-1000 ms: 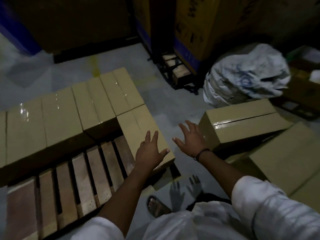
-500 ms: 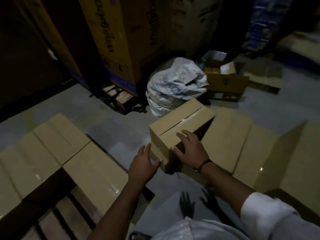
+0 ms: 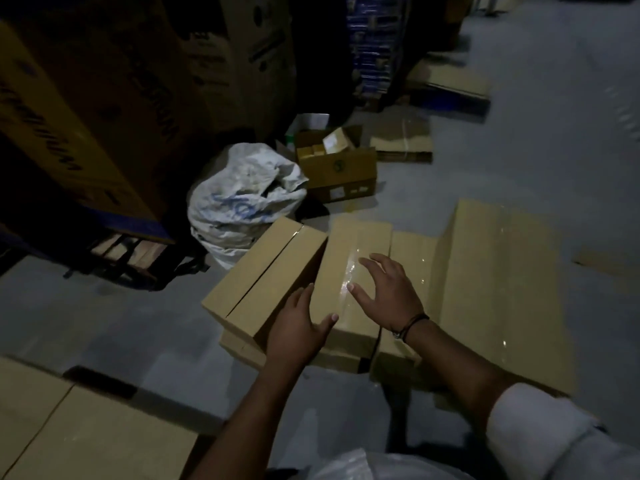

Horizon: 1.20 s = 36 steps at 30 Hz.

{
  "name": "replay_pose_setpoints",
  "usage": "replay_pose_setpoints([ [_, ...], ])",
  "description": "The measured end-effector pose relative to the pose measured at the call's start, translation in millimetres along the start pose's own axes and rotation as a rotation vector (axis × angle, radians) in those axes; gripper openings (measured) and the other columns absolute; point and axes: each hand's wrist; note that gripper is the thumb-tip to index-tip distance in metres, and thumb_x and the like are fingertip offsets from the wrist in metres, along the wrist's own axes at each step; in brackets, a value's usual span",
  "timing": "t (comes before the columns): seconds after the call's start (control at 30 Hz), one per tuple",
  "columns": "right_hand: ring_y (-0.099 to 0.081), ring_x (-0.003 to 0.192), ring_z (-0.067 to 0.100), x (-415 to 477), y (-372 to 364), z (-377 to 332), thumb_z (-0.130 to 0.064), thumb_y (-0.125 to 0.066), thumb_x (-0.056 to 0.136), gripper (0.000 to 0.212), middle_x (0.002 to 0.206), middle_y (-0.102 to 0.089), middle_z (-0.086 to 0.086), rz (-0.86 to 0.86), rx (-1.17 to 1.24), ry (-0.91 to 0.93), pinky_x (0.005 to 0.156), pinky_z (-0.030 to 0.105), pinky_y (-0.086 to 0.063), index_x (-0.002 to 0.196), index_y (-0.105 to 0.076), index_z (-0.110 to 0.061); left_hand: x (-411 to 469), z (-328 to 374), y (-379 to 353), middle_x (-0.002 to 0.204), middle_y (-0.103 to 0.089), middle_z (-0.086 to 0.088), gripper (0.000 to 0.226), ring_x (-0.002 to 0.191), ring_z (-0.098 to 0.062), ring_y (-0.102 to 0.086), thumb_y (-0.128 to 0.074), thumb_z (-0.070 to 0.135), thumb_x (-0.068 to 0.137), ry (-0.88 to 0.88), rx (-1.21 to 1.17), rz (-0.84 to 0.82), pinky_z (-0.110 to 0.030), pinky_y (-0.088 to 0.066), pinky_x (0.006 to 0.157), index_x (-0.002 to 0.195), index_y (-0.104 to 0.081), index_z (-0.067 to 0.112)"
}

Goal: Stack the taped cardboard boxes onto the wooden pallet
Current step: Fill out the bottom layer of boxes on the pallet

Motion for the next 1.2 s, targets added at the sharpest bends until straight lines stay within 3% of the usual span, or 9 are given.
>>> replay_pose_setpoints([
  [0.33, -0.037, 0.138, 0.024, -25, 15, 67, -0.052, -0.059, 0.093, 0.057, 0.150, -0.044, 0.002, 0.103, 0.022, -0.330, 0.111, 0.044, -0.040, 0.143, -0.051, -0.024, 52, 25, -30, 0.159, -0.039, -0.001, 0.080, 0.139, -0.021, -0.046, -0.059, 0.063, 0.092, -0.191, 0.039, -0.193, -0.037, -0.047, 0.104, 0.158, -0.031, 0.027],
  [0.5, -0.045, 0.129, 0.026, -38, 26, 90, -0.049, -0.062, 0.091, 0.055, 0.144, -0.048, 0.002, 0.171, 0.003, -0.453, 0.105, 0.042, -0.044, 0.139, -0.055, -0.022, 91, 42, -41, 0.157, -0.042, -0.002, 0.078, 0.138, -0.022, -0.047, -0.061, 0.061, 0.092, -0.279, 0.041, -0.232, -0.036, -0.046, 0.104, 0.156, -0.035, 0.025],
  [0.67, -0.052, 0.123, 0.024, -52, 34, 109, -0.065, -0.045, 0.083, 0.070, 0.142, -0.050, 0.001, 0.231, 0.017, -0.554, 0.098, 0.046, -0.051, 0.137, -0.057, -0.022, 103, 67, -60, 0.156, -0.043, 0.000, 0.076, 0.138, -0.021, -0.046, -0.062, 0.060, 0.092, -0.345, 0.001, -0.293, -0.034, -0.043, 0.103, 0.155, -0.038, 0.025],
  [0.8, -0.058, 0.116, 0.028, -59, 37, 128, -0.058, -0.053, 0.086, 0.062, 0.135, -0.056, 0.006, 0.264, -0.011, -0.570, 0.090, 0.048, -0.055, 0.133, -0.061, -0.019, 107, 81, -78, 0.155, -0.044, 0.000, 0.076, 0.137, -0.020, -0.046, -0.061, 0.061, 0.092, -0.377, -0.002, -0.351, -0.031, -0.042, 0.102, 0.155, -0.038, 0.024],
  [0.97, -0.052, 0.119, 0.036, -58, 47, 157, -0.055, -0.055, 0.084, 0.062, 0.133, -0.058, 0.014, 0.232, -0.103, -0.633, 0.093, 0.048, -0.052, 0.129, -0.064, -0.014, 118, 101, -103, 0.155, -0.044, -0.002, 0.077, 0.136, -0.023, -0.048, -0.061, 0.061, 0.092, -0.371, 0.011, -0.387, -0.034, -0.044, 0.101, 0.155, -0.038, 0.024],
  [1.2, -0.041, 0.131, 0.038, -52, 69, 220, -0.060, -0.050, 0.083, 0.068, 0.144, -0.050, 0.016, 0.159, -0.114, -0.691, 0.101, 0.052, -0.045, 0.132, -0.062, -0.014, 137, 159, -147, 0.156, -0.042, -0.004, 0.080, 0.139, -0.033, -0.041, -0.062, 0.064, 0.089, -0.317, 0.046, -0.375, -0.046, -0.045, 0.107, 0.155, -0.038, 0.025],
])
Point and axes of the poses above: each hand's wrist, its own x-axis towards the middle knuckle, its own y-axis out of the back of the hand, z = x × y
